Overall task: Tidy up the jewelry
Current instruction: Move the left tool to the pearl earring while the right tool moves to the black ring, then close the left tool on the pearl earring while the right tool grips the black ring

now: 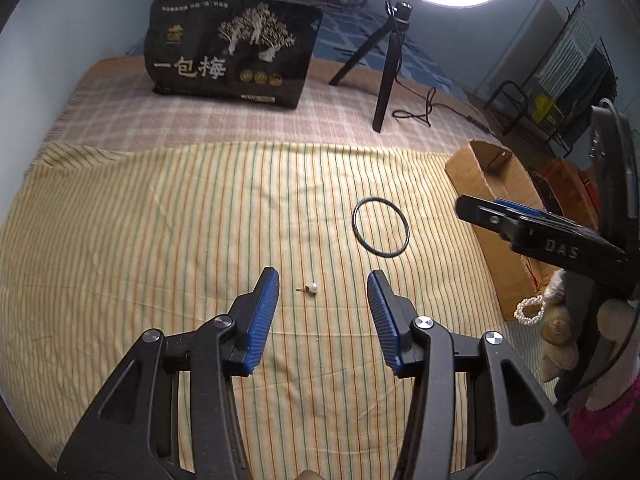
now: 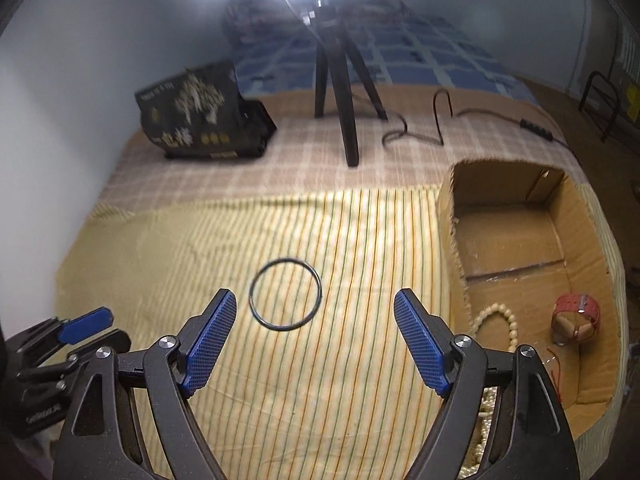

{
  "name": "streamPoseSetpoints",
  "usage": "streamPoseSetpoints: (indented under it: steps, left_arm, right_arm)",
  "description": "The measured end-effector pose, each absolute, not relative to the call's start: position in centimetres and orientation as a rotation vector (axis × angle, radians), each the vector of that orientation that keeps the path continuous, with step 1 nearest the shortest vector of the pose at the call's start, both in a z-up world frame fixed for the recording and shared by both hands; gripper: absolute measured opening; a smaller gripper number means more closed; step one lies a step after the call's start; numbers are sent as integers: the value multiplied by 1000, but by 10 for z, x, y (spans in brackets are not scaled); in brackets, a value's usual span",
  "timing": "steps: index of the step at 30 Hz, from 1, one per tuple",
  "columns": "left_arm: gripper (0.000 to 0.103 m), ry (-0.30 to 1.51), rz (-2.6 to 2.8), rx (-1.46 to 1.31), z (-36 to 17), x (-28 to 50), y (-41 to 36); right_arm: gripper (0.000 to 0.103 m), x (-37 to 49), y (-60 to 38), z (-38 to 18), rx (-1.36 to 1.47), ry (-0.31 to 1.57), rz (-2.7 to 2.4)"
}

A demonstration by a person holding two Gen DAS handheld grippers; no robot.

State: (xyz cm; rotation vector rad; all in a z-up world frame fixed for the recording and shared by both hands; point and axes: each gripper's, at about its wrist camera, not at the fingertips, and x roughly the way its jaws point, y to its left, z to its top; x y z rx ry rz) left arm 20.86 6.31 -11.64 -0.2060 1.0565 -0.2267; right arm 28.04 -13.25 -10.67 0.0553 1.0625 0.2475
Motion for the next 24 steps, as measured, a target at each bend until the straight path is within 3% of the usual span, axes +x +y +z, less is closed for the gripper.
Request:
streamPoseSetpoints:
  steps: [11,17,19,24]
  left_arm:
    - [37,1147,-243,-288,-149,225,69]
    - [32,1177,-250,-318,-162,235,67]
    - [32,1183,-251,-315,-166,237,65]
    - [31,1207,-244,-294,-178,243,60]
  right_arm:
    - [80,296,-123,-143,117,1151,271]
    - [60,300,-121,-154,131,1184,282]
    - [48,301,-120,-157,139,1195,288]
    - [37,304,-118,-165,143,1220,287]
